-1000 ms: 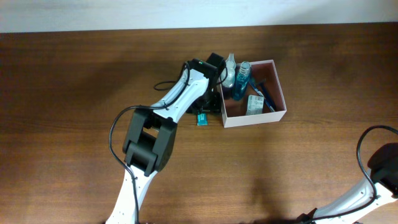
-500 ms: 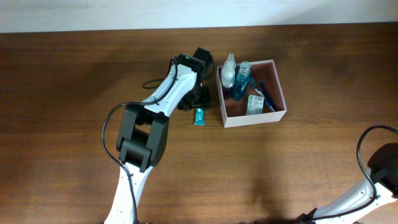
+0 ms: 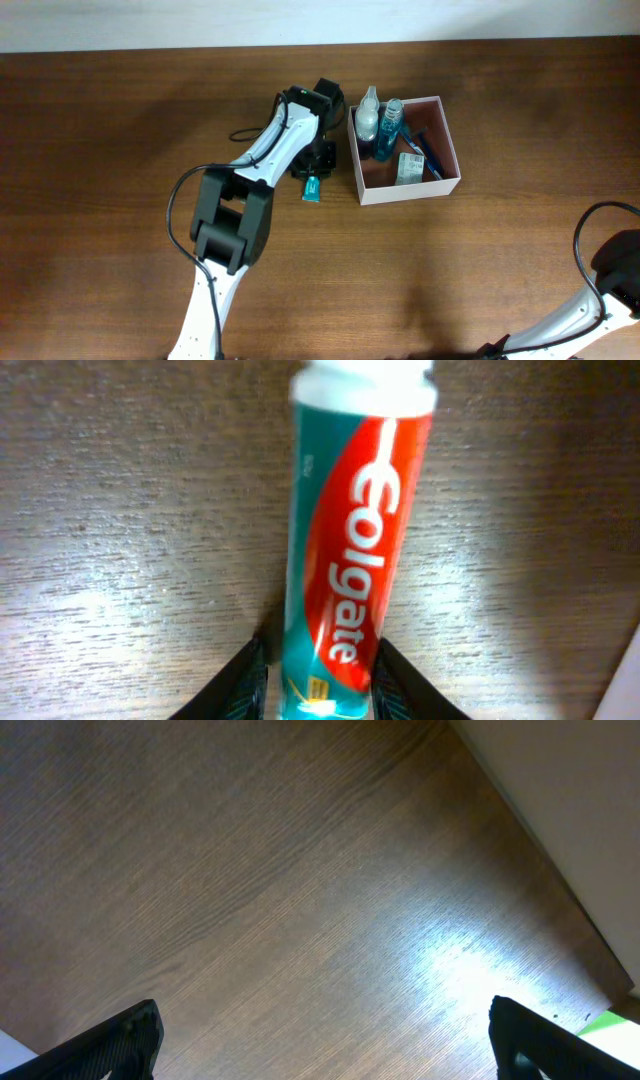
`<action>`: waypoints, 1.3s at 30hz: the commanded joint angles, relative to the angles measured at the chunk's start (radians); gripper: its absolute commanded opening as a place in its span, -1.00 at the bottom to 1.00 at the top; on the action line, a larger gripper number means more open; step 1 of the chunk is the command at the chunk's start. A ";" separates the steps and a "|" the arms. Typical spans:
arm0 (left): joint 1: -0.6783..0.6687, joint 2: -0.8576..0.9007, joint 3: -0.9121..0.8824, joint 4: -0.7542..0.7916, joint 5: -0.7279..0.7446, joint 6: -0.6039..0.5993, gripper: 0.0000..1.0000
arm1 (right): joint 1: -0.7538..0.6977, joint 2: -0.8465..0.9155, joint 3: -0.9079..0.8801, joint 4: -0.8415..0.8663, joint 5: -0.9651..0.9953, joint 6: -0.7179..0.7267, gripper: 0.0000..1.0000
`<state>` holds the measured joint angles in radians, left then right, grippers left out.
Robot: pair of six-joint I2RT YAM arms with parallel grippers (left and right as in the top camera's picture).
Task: Pack container
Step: 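Close the left gripper on the Colgate tube and lift it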
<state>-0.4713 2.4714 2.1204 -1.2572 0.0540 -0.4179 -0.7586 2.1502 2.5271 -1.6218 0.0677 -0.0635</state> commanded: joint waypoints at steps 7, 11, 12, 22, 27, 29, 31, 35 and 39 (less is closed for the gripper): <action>0.030 0.014 0.339 -0.147 -0.069 0.076 -0.31 | -0.001 0.005 -0.005 0.003 0.015 0.002 0.98; 0.030 0.014 0.389 -0.161 -0.069 0.076 -0.22 | -0.001 0.005 -0.005 0.003 0.015 0.002 0.98; 0.030 0.018 0.385 -0.158 -0.070 0.076 -0.21 | -0.001 0.005 -0.005 0.003 0.015 0.002 0.97; 0.026 0.117 0.364 -0.176 -0.069 0.076 -0.22 | -0.001 0.005 -0.005 0.003 0.015 0.002 0.98; 0.026 0.163 0.363 -0.177 -0.069 0.077 -0.22 | -0.001 0.005 -0.005 0.003 0.015 0.001 0.98; 0.026 0.172 0.363 -0.177 -0.068 0.084 -0.22 | -0.001 0.005 -0.005 0.003 0.015 0.002 0.98; 0.026 0.172 0.363 -0.177 -0.068 0.086 -0.22 | -0.001 0.005 -0.005 0.003 0.015 0.002 0.98; 0.026 0.174 0.363 -0.172 -0.068 0.098 -0.22 | -0.001 0.005 -0.005 0.003 0.015 0.002 0.98; 0.025 0.177 0.363 -0.171 -0.038 0.112 -0.22 | -0.001 0.005 -0.005 0.003 0.015 0.001 0.98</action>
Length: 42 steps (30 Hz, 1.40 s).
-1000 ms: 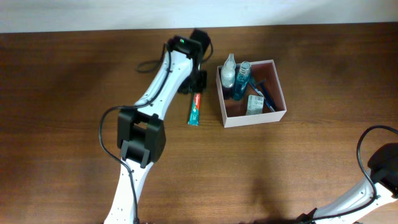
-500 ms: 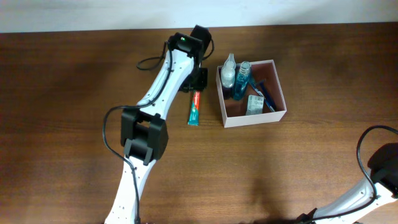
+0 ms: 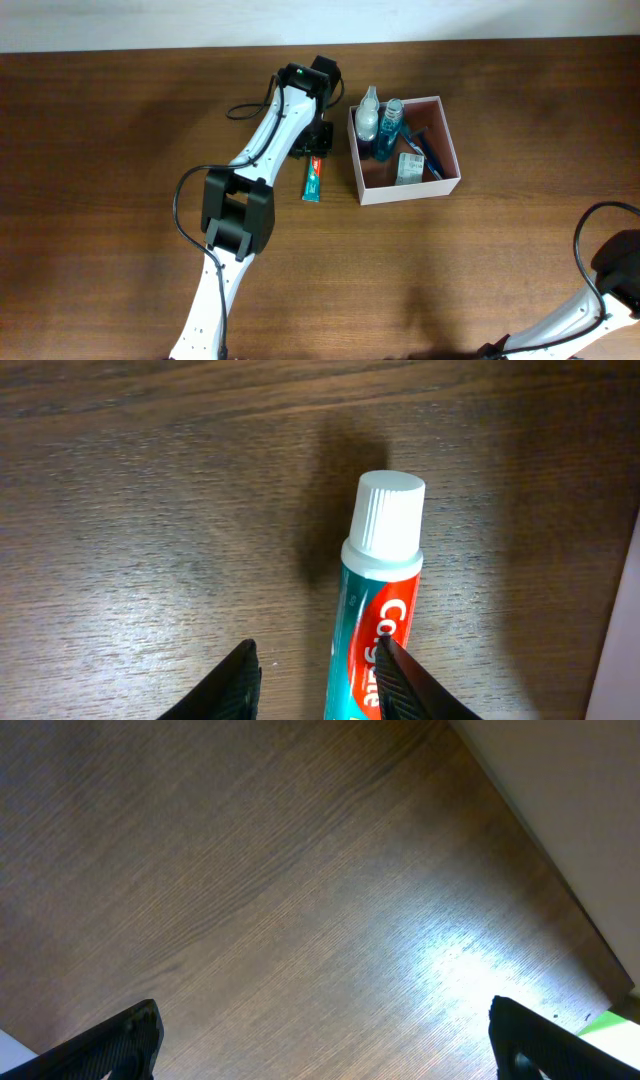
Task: Pack container
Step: 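Close the left gripper on the Colgate tube and lift it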
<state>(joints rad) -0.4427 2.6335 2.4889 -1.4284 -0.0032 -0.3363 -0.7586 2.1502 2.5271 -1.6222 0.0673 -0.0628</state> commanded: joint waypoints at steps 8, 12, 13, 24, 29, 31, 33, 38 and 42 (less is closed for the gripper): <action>-0.013 0.015 -0.005 -0.008 0.042 0.039 -0.22 | -0.001 0.005 -0.005 0.004 0.016 0.000 0.97; -0.013 0.014 -0.005 -0.014 0.050 0.048 -0.23 | -0.001 0.005 -0.005 0.004 0.016 0.001 0.98; -0.013 0.014 -0.005 -0.014 0.063 0.061 -0.22 | -0.001 0.005 -0.005 0.004 0.016 0.000 0.98; -0.013 0.016 -0.005 -0.009 0.067 0.069 -0.21 | -0.001 0.005 -0.005 0.004 0.016 0.000 0.98; -0.014 0.019 -0.005 0.003 0.067 0.069 -0.22 | -0.001 0.005 -0.005 0.004 0.016 0.001 0.98; -0.014 0.022 -0.005 0.003 0.067 0.069 -0.21 | -0.001 0.005 -0.005 0.004 0.016 0.001 0.98; -0.014 0.024 -0.008 0.004 0.067 0.069 -0.22 | -0.001 0.005 -0.005 0.004 0.016 0.001 0.98; -0.014 0.026 -0.023 0.014 0.068 0.069 -0.22 | -0.001 0.005 -0.005 0.004 0.016 0.001 0.98; -0.014 0.026 -0.052 0.024 0.068 0.069 -0.21 | -0.001 0.005 -0.005 0.004 0.016 0.001 0.97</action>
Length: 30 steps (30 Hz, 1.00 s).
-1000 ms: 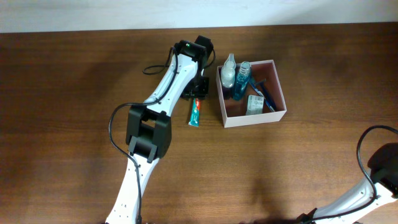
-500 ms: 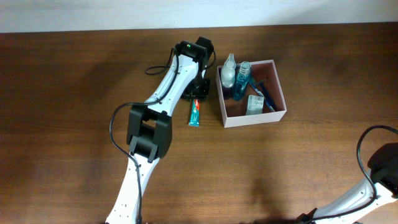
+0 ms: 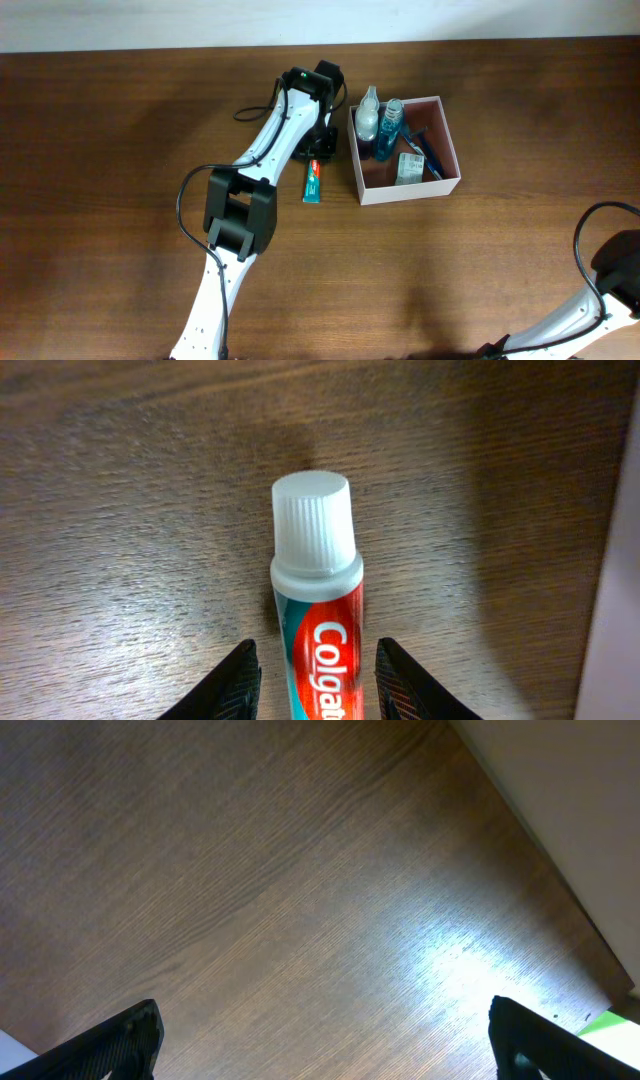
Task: Pack container
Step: 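Close the left gripper on the Colgate tube and lift it, then carry the toothpaste tube with the left gripper into the box and release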
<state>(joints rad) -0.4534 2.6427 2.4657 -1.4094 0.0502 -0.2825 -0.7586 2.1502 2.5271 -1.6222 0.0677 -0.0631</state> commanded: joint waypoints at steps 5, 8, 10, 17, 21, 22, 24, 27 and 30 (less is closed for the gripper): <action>-0.004 0.017 -0.033 0.013 0.014 0.014 -0.22 | -0.001 0.005 -0.005 0.004 0.015 0.001 0.98; -0.004 0.017 -0.038 0.014 0.014 0.014 -0.35 | -0.001 0.005 -0.005 0.004 0.015 0.001 0.98; -0.004 0.018 -0.039 0.014 0.014 0.014 -0.56 | -0.001 0.005 -0.005 0.004 0.015 0.001 0.98; -0.002 0.018 -0.029 0.006 0.014 0.015 -0.74 | -0.001 0.005 -0.005 0.004 0.015 0.001 0.98; 0.011 0.012 0.045 -0.042 0.013 0.017 -0.74 | -0.001 0.005 -0.005 0.004 0.015 0.001 0.97; 0.016 0.010 0.083 -0.063 0.013 0.026 -0.73 | -0.001 0.005 -0.005 0.004 0.015 0.001 0.98; 0.023 0.005 0.168 -0.100 0.010 0.039 -0.71 | -0.001 0.005 -0.005 0.004 0.015 0.001 0.98; 0.032 -0.005 0.335 -0.161 -0.014 0.039 -0.69 | -0.001 0.005 -0.005 0.004 0.015 0.001 0.97; 0.032 -0.021 0.521 -0.203 -0.020 0.041 -0.65 | -0.001 0.005 -0.005 0.004 0.015 0.001 0.98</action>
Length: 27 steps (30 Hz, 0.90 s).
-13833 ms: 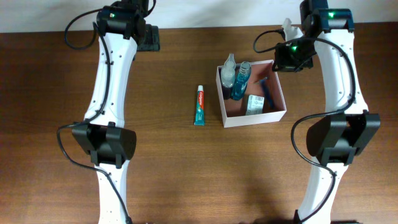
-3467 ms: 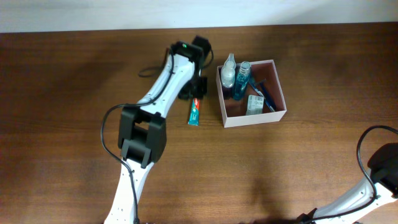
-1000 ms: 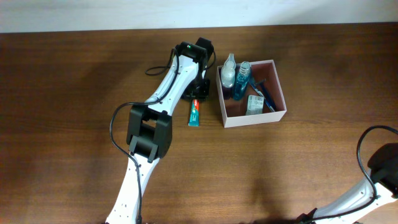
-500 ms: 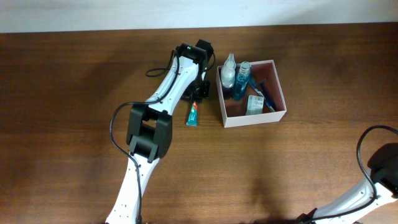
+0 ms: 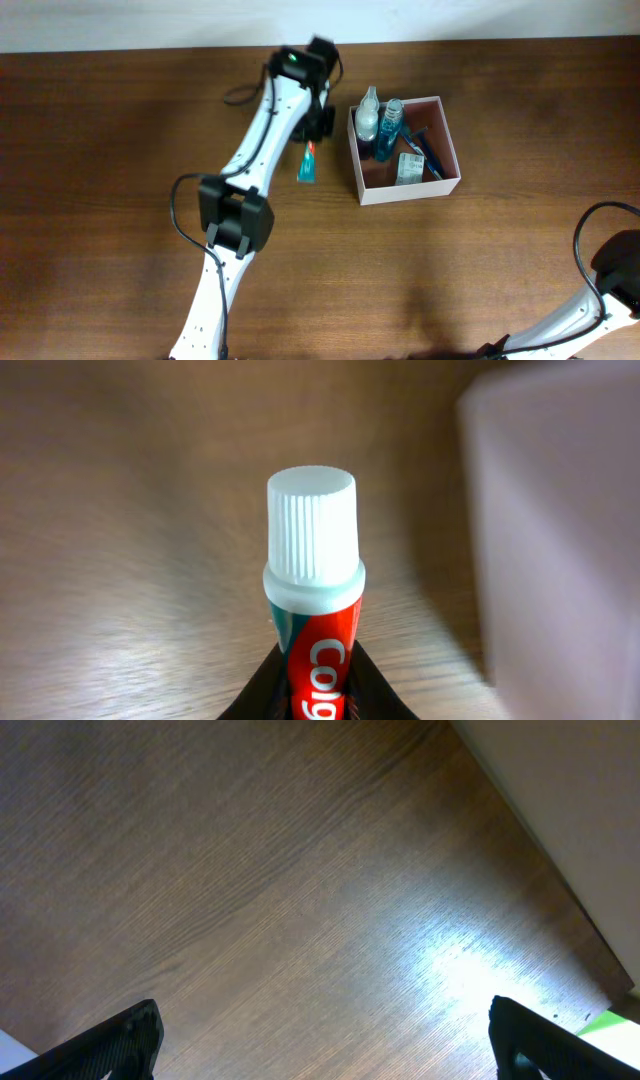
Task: Pack container
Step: 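Carry the toothpaste tube with the left gripper into the box and release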
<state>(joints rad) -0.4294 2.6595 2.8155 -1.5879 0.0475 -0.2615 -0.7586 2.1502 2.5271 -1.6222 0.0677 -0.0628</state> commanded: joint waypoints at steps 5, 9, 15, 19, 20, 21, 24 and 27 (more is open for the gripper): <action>-0.041 -0.145 0.322 0.015 -0.009 0.016 -0.64 | -0.001 0.005 -0.005 0.004 0.015 0.000 0.98; -0.125 -0.215 0.322 0.074 -0.010 0.017 -0.65 | -0.001 0.005 -0.005 0.004 0.015 0.001 0.98; -0.292 -0.216 0.292 0.202 -0.034 0.068 -0.62 | -0.001 0.005 -0.005 0.004 0.015 0.000 0.98; -0.365 -0.213 0.195 0.282 -0.098 0.120 -0.61 | -0.001 0.005 -0.005 0.004 0.015 0.001 0.98; -0.377 -0.213 0.161 0.303 -0.110 0.141 -0.61 | -0.001 0.005 -0.005 0.004 0.015 0.001 0.98; -0.385 -0.213 0.126 0.322 -0.122 0.159 -0.61 | -0.001 0.005 -0.005 0.004 0.015 0.001 0.98; -0.392 -0.213 0.032 0.370 -0.124 0.214 -0.61 | -0.001 0.005 -0.005 0.004 0.015 0.001 0.98; -0.390 -0.213 -0.059 0.416 -0.124 0.266 -0.61 | -0.001 0.005 -0.005 0.004 0.015 0.001 0.99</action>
<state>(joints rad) -0.8322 2.4481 2.8296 -1.2037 -0.0429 -0.0933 -0.7586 2.1502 2.5271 -1.6222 0.0673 -0.0631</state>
